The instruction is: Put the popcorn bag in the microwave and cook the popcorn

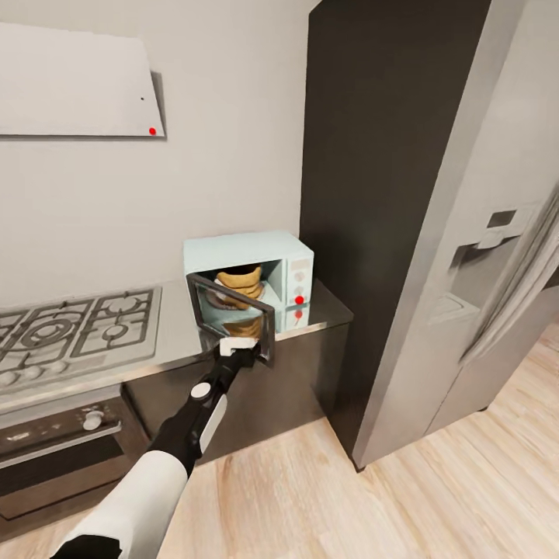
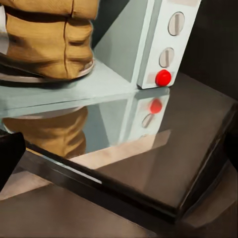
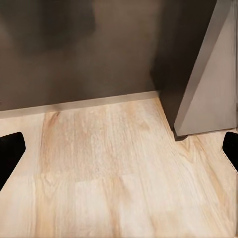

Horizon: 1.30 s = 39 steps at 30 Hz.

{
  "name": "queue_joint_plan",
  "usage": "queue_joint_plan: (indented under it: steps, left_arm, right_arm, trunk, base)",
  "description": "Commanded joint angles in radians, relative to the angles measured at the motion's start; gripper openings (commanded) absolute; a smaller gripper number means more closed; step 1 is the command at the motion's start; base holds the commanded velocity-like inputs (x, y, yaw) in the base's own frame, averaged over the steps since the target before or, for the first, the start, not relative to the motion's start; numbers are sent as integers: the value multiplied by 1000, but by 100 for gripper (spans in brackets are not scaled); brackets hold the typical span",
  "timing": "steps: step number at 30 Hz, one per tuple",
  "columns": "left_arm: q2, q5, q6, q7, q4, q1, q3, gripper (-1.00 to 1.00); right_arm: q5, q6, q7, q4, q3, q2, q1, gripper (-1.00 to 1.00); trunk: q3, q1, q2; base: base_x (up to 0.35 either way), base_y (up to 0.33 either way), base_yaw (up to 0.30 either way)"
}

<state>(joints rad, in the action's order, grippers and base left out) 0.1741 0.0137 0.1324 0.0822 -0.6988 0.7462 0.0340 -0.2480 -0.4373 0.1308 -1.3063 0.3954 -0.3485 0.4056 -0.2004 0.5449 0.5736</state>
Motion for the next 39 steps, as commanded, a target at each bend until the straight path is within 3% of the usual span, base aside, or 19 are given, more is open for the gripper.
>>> queue_joint_plan:
  steps: [1,10,17,39]
  left_arm:
    - [0,1,3,4,1,1,-1,100]
    - [0,3,4,4,-4,-2,-2,100]
    - [0,3,3,5,-4,-1,-3,100]
    - [0,3,4,4,-7,-2,-6,100]
  right_arm:
    - [-5,-3,5,0,4,-1,-1,100]
    - [-2,-1,-14,16,13,-1,-3,100]
    - [-1,-2,-48,19,36,-2,-4,100]
    - [0,-1,-51,21,39,-3,-5,100]
  trunk:
    - [-1,1,1]
    - [-1,1,1]
    - [-1,1,1]
    - [-1,1,1]
  base:
    - [261,-220,-1]
    - [71,-47,0]
    - [291,-121,0]
    - [190,-111,0]
